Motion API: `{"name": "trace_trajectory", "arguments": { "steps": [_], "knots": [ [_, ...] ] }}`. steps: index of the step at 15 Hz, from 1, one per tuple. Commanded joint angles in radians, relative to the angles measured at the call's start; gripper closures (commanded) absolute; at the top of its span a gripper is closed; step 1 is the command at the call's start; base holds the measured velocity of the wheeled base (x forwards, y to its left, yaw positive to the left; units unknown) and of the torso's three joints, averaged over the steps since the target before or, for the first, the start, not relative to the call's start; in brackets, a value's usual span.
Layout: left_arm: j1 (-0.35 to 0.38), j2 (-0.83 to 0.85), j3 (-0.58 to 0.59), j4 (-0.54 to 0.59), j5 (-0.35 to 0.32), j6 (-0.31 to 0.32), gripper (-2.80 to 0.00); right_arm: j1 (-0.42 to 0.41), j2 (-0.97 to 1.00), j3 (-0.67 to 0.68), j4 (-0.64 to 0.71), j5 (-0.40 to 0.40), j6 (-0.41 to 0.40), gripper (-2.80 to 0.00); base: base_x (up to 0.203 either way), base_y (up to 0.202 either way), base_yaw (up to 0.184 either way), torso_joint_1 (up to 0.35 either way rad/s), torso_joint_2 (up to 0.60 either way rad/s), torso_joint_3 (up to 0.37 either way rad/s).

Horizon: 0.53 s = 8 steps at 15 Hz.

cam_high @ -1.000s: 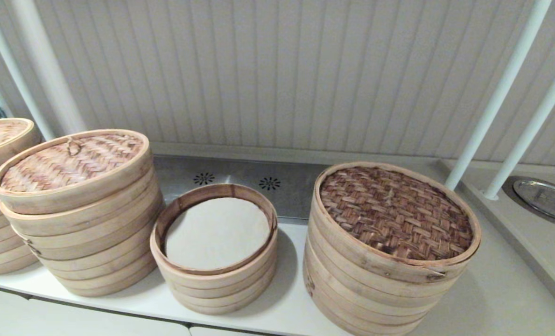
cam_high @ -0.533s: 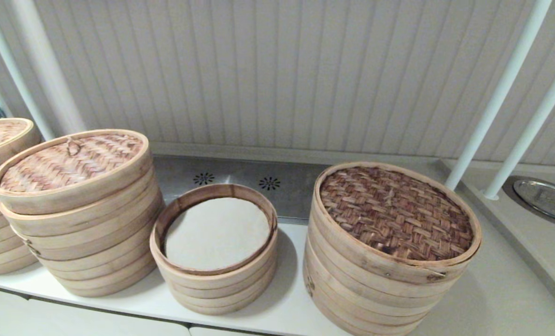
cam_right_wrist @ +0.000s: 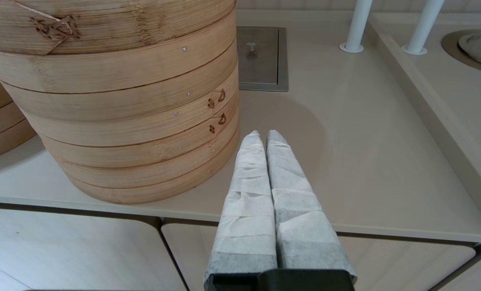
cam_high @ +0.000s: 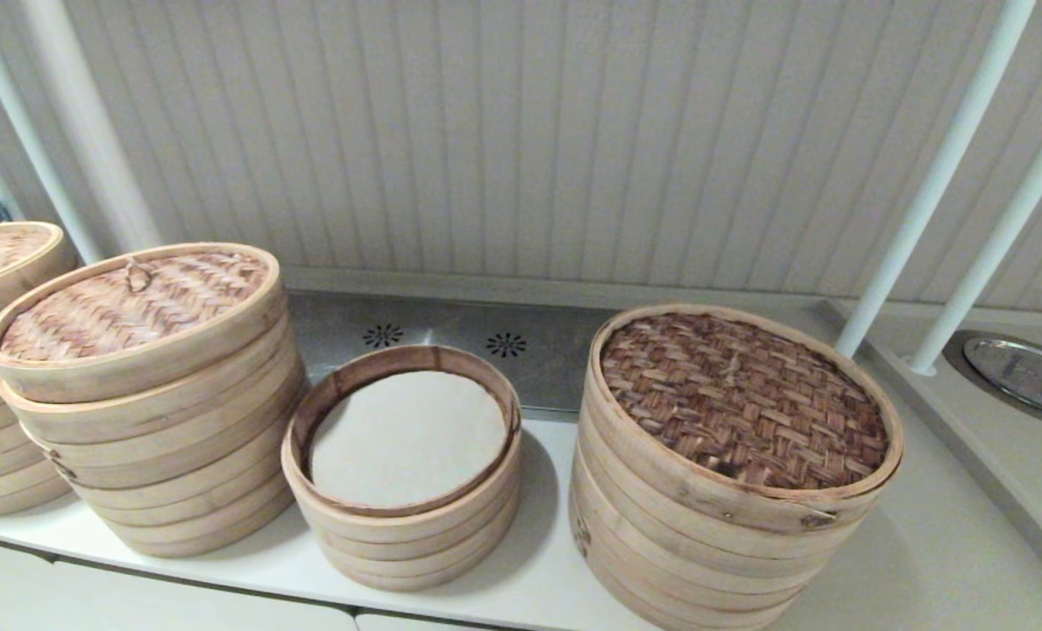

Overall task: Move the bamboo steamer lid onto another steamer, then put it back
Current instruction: Pick up the steamer

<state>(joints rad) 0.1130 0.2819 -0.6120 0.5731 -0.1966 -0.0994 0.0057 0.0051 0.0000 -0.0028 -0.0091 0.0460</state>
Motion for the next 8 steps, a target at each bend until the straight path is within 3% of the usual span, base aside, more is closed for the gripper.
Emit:
{"name": "trace_trajectory", "arguments": {
  "steps": [1,5,8],
  "knots": [
    [0.001,0.003,0.101,-0.079,0.001,-0.001,0.00,0.000,-0.001,0.002,0.000,0.000,0.000,0.00,0.000,0.000,0.000,0.000,0.00,0.000],
    [0.001,0.003,0.411,-0.455,0.061,0.002,0.00,0.000,0.000,0.003,0.000,0.000,0.000,0.00,0.000,0.000,0.000,0.000,0.00,0.000],
    [0.001,0.003,0.474,-0.508,0.071,0.003,0.00,0.000,-0.001,0.003,0.000,0.000,0.000,0.00,0.000,0.000,0.000,0.000,0.00,0.000]
  ]
}}
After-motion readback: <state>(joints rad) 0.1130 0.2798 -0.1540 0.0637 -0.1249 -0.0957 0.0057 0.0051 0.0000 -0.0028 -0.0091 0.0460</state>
